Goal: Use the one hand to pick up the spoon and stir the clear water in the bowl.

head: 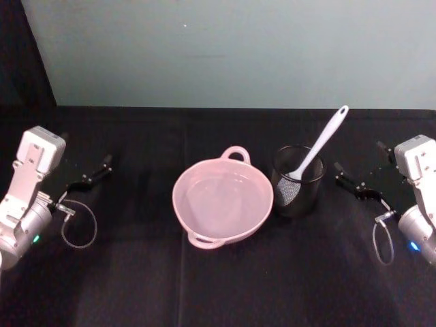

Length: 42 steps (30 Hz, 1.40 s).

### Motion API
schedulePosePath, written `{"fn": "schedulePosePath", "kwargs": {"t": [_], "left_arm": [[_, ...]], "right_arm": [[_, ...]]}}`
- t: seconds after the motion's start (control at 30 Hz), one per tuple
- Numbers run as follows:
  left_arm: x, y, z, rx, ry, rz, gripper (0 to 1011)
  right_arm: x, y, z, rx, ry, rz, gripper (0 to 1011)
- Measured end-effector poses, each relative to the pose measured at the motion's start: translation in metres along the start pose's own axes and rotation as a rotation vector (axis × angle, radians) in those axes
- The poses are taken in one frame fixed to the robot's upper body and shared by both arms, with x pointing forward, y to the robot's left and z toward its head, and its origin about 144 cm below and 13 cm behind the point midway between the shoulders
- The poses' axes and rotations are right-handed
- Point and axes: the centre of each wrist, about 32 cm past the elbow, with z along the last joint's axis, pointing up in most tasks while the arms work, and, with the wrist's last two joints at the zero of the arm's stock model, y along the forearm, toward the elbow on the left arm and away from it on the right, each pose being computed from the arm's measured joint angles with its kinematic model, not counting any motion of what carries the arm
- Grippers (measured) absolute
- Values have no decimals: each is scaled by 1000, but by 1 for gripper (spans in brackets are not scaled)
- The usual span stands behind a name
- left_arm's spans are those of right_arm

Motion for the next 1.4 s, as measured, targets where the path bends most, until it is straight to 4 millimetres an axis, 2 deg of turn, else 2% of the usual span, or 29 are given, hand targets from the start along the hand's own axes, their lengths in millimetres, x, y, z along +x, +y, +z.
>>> {"fn": "schedulePosePath", "kwargs": {"t": [1.4], "left_arm": [[0,0,0,0,0,0,1011]], "right_arm": [[0,0,0,0,0,0,1002]]}}
